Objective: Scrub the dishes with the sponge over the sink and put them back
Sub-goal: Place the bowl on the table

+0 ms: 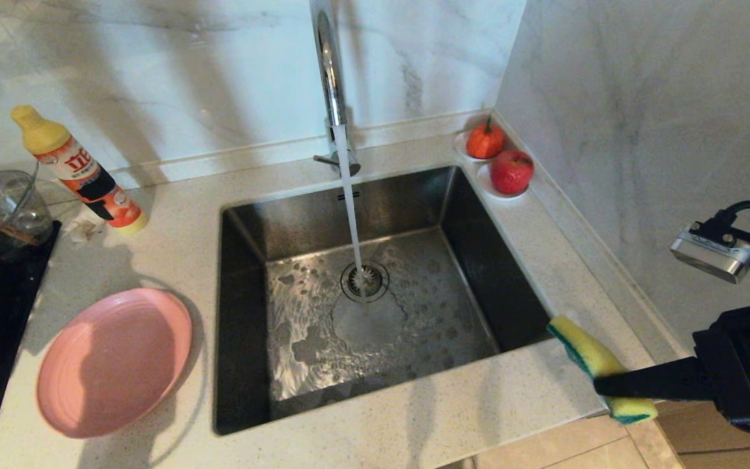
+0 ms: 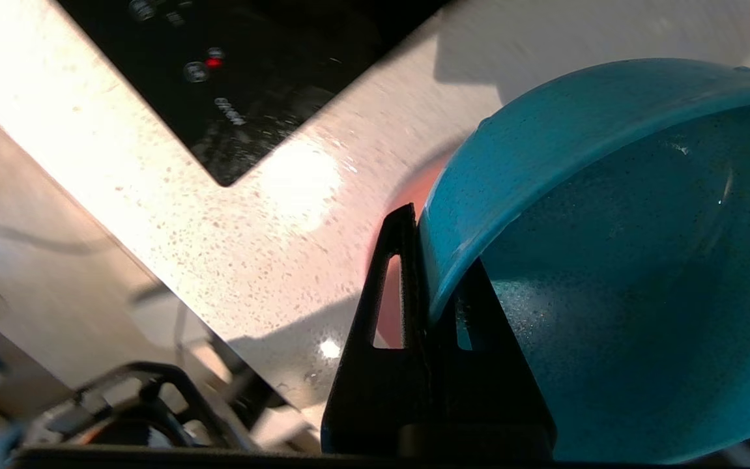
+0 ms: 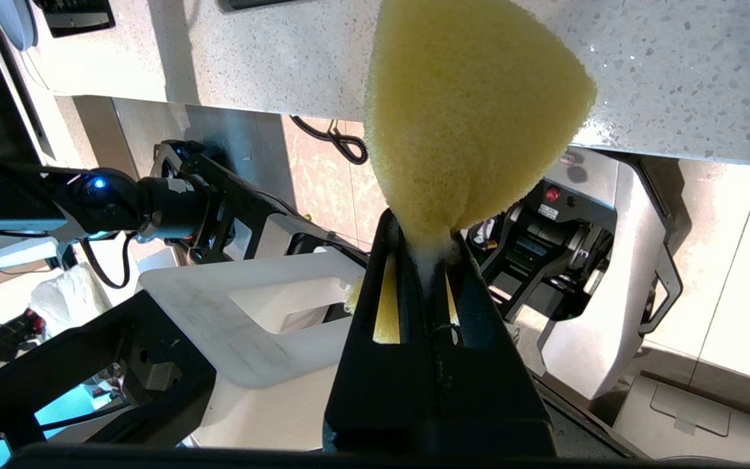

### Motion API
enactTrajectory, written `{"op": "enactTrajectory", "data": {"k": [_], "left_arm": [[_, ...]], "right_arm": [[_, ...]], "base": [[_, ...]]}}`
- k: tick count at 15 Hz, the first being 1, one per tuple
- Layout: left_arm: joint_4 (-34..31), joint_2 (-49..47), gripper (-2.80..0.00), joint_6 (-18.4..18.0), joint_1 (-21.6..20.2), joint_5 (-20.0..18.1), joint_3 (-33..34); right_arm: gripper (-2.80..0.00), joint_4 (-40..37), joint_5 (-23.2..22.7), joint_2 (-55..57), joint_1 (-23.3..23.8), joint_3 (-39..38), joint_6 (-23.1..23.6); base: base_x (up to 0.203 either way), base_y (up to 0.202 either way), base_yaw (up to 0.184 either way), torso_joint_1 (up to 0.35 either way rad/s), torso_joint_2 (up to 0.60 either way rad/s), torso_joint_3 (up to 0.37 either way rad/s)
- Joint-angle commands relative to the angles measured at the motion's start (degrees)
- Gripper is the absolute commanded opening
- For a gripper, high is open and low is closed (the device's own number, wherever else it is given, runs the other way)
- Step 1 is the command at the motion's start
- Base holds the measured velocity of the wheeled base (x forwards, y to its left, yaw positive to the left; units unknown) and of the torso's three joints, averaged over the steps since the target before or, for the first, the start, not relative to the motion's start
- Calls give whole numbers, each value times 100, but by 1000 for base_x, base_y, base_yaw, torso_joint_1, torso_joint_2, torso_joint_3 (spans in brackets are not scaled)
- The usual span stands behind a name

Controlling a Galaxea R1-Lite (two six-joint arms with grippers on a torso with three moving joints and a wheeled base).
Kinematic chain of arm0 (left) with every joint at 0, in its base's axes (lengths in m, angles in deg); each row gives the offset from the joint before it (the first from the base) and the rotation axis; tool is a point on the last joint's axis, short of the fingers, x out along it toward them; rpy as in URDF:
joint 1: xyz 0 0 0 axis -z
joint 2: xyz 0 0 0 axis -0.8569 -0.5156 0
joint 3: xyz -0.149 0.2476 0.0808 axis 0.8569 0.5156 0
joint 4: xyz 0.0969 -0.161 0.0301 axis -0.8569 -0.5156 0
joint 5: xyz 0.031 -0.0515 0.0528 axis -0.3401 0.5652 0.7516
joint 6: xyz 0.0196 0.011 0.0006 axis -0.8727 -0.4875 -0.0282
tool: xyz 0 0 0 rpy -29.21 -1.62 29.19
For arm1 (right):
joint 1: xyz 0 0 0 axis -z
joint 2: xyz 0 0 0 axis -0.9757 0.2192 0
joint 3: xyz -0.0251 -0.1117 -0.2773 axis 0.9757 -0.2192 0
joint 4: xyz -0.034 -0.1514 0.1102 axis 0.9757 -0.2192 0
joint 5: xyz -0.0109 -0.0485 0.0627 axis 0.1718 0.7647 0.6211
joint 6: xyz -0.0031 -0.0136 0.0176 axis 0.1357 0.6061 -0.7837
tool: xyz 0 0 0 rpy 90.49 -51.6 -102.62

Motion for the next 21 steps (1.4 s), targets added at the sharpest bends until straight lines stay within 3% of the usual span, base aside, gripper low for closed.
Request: {"op": "enactTrajectory", "data": {"k": [1, 7, 10, 14, 21], "left_arm": [[-15, -453, -280, 8, -639, -161, 1], [453, -1287, -280, -27, -1623, -246, -28], [492, -1730, -280, -62, -1907, -252, -80], [490, -2214, -280, -226, -2185, -757, -58], [565, -3096, -280, -526, -2327, -1125, -632]], "right_arm": [[-280, -16, -14, 9, -3, -30, -19], [-280, -16, -18, 32, -3, -56, -19], [-280, -16, -16, 27, -3, 23, -28], [-280, -24, -23, -17, -3, -12, -45], [-280, -16, -23, -17, 15, -74, -63]], "base": [[0, 0, 0, 0, 0, 0], [0, 0, 0, 0, 0, 0], [0, 0, 0, 0, 0, 0], [0, 0, 0, 0, 0, 0], [0, 0, 0, 0, 0, 0]]}}
